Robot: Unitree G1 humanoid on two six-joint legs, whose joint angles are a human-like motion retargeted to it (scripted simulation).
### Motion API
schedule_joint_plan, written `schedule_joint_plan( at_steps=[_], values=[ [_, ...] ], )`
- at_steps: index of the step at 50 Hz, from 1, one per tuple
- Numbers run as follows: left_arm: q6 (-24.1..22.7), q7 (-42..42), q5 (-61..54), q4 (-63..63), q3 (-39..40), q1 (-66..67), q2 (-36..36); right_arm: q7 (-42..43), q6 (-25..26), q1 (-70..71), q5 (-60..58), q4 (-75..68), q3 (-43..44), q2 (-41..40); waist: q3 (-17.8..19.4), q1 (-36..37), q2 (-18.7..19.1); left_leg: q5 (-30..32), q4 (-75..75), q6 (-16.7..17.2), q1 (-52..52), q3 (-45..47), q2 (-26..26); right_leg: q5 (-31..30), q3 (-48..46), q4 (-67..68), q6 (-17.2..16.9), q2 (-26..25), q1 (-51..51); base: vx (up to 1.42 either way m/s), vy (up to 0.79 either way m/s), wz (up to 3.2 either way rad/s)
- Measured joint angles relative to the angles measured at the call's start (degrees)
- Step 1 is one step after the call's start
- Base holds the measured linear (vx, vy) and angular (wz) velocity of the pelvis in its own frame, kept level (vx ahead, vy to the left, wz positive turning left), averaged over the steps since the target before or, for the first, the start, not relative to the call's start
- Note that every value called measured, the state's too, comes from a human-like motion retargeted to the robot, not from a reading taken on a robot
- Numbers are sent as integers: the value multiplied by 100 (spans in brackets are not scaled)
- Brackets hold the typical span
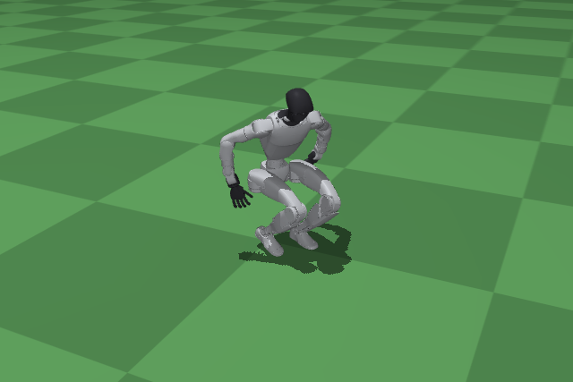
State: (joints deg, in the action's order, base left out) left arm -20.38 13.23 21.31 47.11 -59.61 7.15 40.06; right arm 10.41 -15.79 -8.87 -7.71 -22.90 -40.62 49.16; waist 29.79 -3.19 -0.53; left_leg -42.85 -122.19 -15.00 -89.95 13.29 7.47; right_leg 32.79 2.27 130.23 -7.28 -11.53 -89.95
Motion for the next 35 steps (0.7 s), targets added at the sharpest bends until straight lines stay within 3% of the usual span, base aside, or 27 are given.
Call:
schedule_joint_plan(
  at_steps=[5,10,12,18,23,25,28,35],
  values=[
    [364,-271,-232,699,627,-430,-1012,-11,250,419,100,-2015,321,-1105,0,101,-196,167,152,40,0,181,227,268,-1,-258,416,155,14,-13,-1,-10],
    [873,-484,-1256,1341,2036,-1185,-1685,-610,576,1255,883,-2941,1120,-1623,0,-126,-72,1220,935,685,0,-191,112,258,-327,-1411,711,673,635,-7,-4,41],
    [1076,-426,-1674,1605,2496,-1203,-1927,-1000,760,1300,1178,-3200,1431,-1695,-251,-240,-36,1807,1300,1031,319,-352,133,91,-436,-1995,711,813,1179,3,-4,52],
    [1496,-121,-2549,2112,3381,-861,-2311,-2317,1334,848,1595,-3692,2133,-1568,-1201,-375,-210,3172,2225,1425,1968,-573,578,-1120,-435,-3669,302,977,2961,10,-3,29],
    [1638,-287,-2764,2010,3856,-922,-2392,-2839,1611,483,1475,-3661,2355,-1556,-1832,-120,-297,4431,3541,2153,3491,-770,538,-2754,-442,-5000,-296,1079,4166,4,2,0],
    [1643,-389,-2830,1862,3973,-1050,-2369,-2882,1608,441,1403,-3593,2353,-1539,-2005,-8,-298,4539,4000,2332,3971,-777,542,-3061,-522,-5310,-404,1230,4475,-5,7,1],
    [1609,-524,-2839,1540,4072,-1298,-2266,-2821,1511,515,1243,-3447,2301,-1484,-2147,97,-322,4460,4534,2499,4578,-745,470,-3055,-621,-5556,-450,1560,4853,-11,8,15],
    [1538,-857,-2834,767,4136,-1723,-1988,-2360,1391,892,806,-3359,2419,-1394,-2298,198,-343,3876,5367,2460,5888,-592,259,-3051,-729,-6194,-694,2201,5788,-15,7,22]
  ],
)
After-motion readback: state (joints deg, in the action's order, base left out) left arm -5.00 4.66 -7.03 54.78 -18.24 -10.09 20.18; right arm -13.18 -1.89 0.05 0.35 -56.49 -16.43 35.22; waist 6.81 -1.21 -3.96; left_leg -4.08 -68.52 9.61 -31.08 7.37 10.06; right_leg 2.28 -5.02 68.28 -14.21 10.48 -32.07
